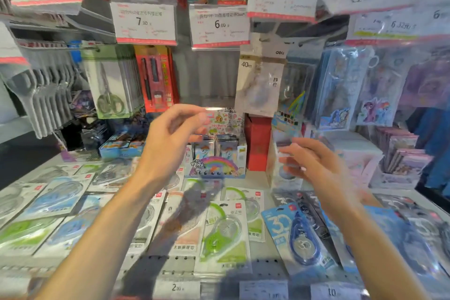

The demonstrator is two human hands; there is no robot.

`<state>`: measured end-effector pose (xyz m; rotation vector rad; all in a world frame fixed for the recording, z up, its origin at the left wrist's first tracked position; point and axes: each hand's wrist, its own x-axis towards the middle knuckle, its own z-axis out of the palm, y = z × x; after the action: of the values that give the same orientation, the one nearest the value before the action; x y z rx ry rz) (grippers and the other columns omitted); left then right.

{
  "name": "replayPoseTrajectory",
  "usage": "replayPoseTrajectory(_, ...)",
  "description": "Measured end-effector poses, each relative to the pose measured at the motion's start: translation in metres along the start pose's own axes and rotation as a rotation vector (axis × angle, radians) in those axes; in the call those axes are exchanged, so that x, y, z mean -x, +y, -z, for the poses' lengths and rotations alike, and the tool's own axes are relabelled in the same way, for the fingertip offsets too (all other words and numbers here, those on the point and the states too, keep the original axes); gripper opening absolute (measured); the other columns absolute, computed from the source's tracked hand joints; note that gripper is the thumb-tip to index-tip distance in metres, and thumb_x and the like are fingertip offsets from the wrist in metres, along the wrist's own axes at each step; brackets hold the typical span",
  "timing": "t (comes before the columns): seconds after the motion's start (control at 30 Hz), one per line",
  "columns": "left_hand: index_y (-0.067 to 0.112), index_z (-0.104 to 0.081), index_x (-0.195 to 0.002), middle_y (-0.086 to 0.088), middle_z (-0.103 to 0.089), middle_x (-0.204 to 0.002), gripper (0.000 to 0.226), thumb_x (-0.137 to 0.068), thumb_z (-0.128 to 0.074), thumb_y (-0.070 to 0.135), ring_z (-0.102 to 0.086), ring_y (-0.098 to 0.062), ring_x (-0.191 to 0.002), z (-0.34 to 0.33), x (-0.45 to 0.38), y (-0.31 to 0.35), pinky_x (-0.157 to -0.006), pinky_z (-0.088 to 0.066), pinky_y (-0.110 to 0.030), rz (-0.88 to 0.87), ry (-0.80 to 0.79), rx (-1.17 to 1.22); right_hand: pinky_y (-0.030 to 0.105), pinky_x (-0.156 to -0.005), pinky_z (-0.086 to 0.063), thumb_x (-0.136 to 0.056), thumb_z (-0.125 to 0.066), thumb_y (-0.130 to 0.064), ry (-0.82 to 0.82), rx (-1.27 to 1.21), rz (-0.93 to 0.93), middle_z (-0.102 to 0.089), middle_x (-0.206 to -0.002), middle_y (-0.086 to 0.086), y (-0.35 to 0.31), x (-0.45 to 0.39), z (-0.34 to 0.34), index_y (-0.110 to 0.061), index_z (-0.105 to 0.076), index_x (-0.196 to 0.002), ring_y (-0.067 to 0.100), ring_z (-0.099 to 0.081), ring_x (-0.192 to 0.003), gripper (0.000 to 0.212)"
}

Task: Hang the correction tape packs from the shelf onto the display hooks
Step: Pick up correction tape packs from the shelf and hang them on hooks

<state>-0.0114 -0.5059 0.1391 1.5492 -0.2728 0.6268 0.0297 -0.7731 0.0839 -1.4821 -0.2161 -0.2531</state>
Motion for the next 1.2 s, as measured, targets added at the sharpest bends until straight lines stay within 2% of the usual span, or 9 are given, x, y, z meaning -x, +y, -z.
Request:
replayPoseTrajectory(0.23, 0.016, -0.071, -0.085, 0.001, -0.075, -0.074, 0.014, -0.094, -0.065, 0.007, -0.068, -0.015, -0.067, 0.029, 0.096, -0.042, -0.065, -0.056, -0.024, 0.155, 0.169, 0.060, 0.019, -0.054, -0.056, -0.100, -0.061, -0.007, -0.009, -0.032, -0.129, -0.074, -0.066, 0.002, 0.048, 0.070, -0.006, -0.005, -0.068, -0.091, 0.010, -0.061, -0.051, 0.012)
replayPoseTrajectory(0.47, 0.024, -0.076, -0.081, -0.001, -0.073, -0.075, 0.002, -0.082, -0.074, 0.024, -0.068, -0.018, -0.069, 0.074, 0.149, -0.067, -0.067, -0.056, -0.027, 0.286, 0.306, 0.117, 0.022, -0.063, -0.056, -0.097, -0.066, -0.013, -0.076, -0.043, -0.178, -0.074, -0.073, 0.007, 0.071, 0.112, -0.042, -0.016, -0.075, -0.084, 0.015, -0.067, -0.067, 0.016)
replayPoseTrajectory(0.6, 0.024, -0.077, -0.082, -0.001, -0.074, -0.076, 0.009, -0.086, -0.070, 0.020, -0.069, -0.016, -0.069, 0.115, 0.150, -0.077, -0.068, -0.057, -0.025, 0.293, 0.324, 0.129, 0.025, -0.067, -0.058, -0.098, -0.063, -0.010, -0.093, 0.012, -0.154, -0.072, -0.074, 0.007, 0.076, 0.119, -0.082, -0.009, -0.074, -0.084, 0.018, -0.066, -0.070, 0.017)
replayPoseTrajectory(0.77, 0.023, -0.076, -0.081, -0.002, -0.074, -0.074, 0.009, -0.087, -0.069, 0.021, -0.067, -0.015, -0.067, 0.189, 0.129, -0.087, -0.064, -0.055, -0.022, 0.281, 0.292, 0.132, 0.023, -0.062, -0.058, -0.097, -0.063, -0.006, -0.036, -0.021, -0.152, -0.075, -0.074, 0.010, 0.079, 0.120, -0.154, -0.017, -0.076, -0.085, 0.019, -0.068, -0.069, 0.021)
replayPoseTrajectory(0.9, 0.024, -0.076, -0.077, 0.002, -0.072, -0.071, 0.004, -0.078, -0.073, 0.026, -0.065, -0.013, -0.065, 0.264, 0.103, -0.089, -0.065, -0.055, -0.023, 0.316, 0.252, 0.181, 0.020, -0.059, -0.056, -0.091, -0.070, -0.022, 0.030, -0.047, -0.129, -0.075, -0.071, 0.005, 0.077, 0.124, -0.230, -0.021, -0.078, -0.086, 0.013, -0.067, -0.063, 0.009)
replayPoseTrajectory(1.0, 0.025, -0.077, -0.074, 0.005, -0.072, -0.070, 0.010, -0.070, -0.072, 0.033, -0.065, -0.012, -0.066, 0.324, 0.083, -0.092, -0.065, -0.054, -0.023, 0.288, 0.235, 0.168, 0.019, -0.056, -0.055, -0.097, -0.066, -0.012, 0.064, -0.063, -0.131, -0.074, -0.067, 0.005, 0.079, 0.123, -0.286, -0.014, -0.073, -0.088, 0.013, -0.064, -0.056, 0.011)
replayPoseTrajectory(1.03, 0.027, -0.078, -0.072, 0.005, -0.072, -0.069, 0.006, -0.072, -0.072, 0.028, -0.065, -0.011, -0.065, 0.342, 0.076, -0.094, -0.063, -0.054, -0.021, 0.292, 0.246, 0.160, 0.018, -0.055, -0.055, -0.098, -0.063, -0.009, 0.060, -0.044, -0.129, -0.074, -0.067, 0.005, 0.080, 0.121, -0.304, -0.011, -0.072, -0.091, 0.012, -0.063, -0.055, 0.011)
replayPoseTrajectory(1.13, 0.030, -0.078, -0.072, 0.007, -0.073, -0.070, 0.024, -0.087, -0.065, 0.016, -0.066, -0.007, -0.064, 0.393, 0.060, -0.105, -0.061, -0.053, -0.017, 0.279, 0.282, 0.027, 0.017, -0.054, -0.053, -0.098, -0.063, -0.008, 0.008, 0.007, -0.128, -0.073, -0.066, 0.007, 0.078, 0.114, -0.352, -0.009, -0.070, -0.093, 0.011, -0.063, -0.053, 0.009)
replayPoseTrajectory(1.2, 0.030, -0.077, -0.074, 0.006, -0.074, -0.074, 0.022, -0.086, -0.064, 0.018, -0.066, -0.007, -0.065, 0.421, 0.051, -0.110, -0.060, -0.054, -0.018, 0.294, 0.255, -0.015, 0.015, -0.053, -0.051, -0.097, -0.062, -0.004, -0.036, 0.000, -0.152, -0.071, -0.064, 0.007, 0.077, 0.106, -0.381, -0.003, -0.069, -0.096, 0.009, -0.062, -0.051, 0.007)
